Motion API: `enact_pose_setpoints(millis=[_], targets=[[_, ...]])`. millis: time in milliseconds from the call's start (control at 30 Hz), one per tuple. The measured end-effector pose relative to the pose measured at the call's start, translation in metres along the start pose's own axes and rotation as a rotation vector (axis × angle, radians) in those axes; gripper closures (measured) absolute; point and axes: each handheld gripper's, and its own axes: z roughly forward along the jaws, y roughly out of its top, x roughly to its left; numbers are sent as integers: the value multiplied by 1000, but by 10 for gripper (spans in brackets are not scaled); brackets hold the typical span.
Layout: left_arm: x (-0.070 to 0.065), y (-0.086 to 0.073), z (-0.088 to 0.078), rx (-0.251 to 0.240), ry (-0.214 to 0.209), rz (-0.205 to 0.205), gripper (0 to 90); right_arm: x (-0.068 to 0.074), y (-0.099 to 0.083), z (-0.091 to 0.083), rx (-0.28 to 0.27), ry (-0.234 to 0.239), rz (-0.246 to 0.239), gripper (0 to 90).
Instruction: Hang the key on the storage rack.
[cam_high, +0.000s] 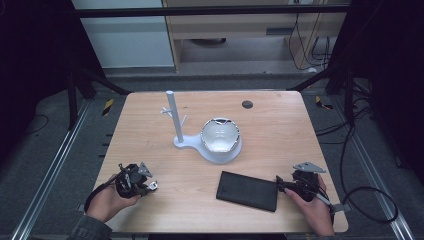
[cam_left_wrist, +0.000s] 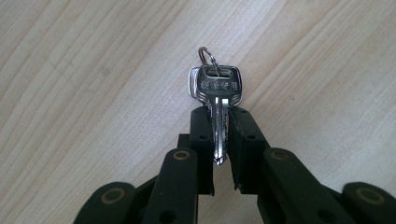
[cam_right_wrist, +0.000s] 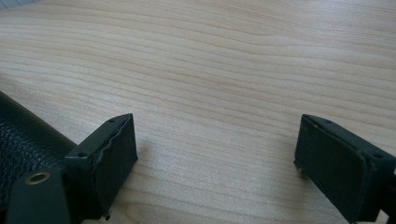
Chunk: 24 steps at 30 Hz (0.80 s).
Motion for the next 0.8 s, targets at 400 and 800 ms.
enact_pose_setpoints(millis=[400,800], targets=[[0,1,-16,-42,31,-5,803,0,0,0,0,2,-5,129],[2,3,-23,-55,27,-8,802,0,0,0,0,2,-8,129]])
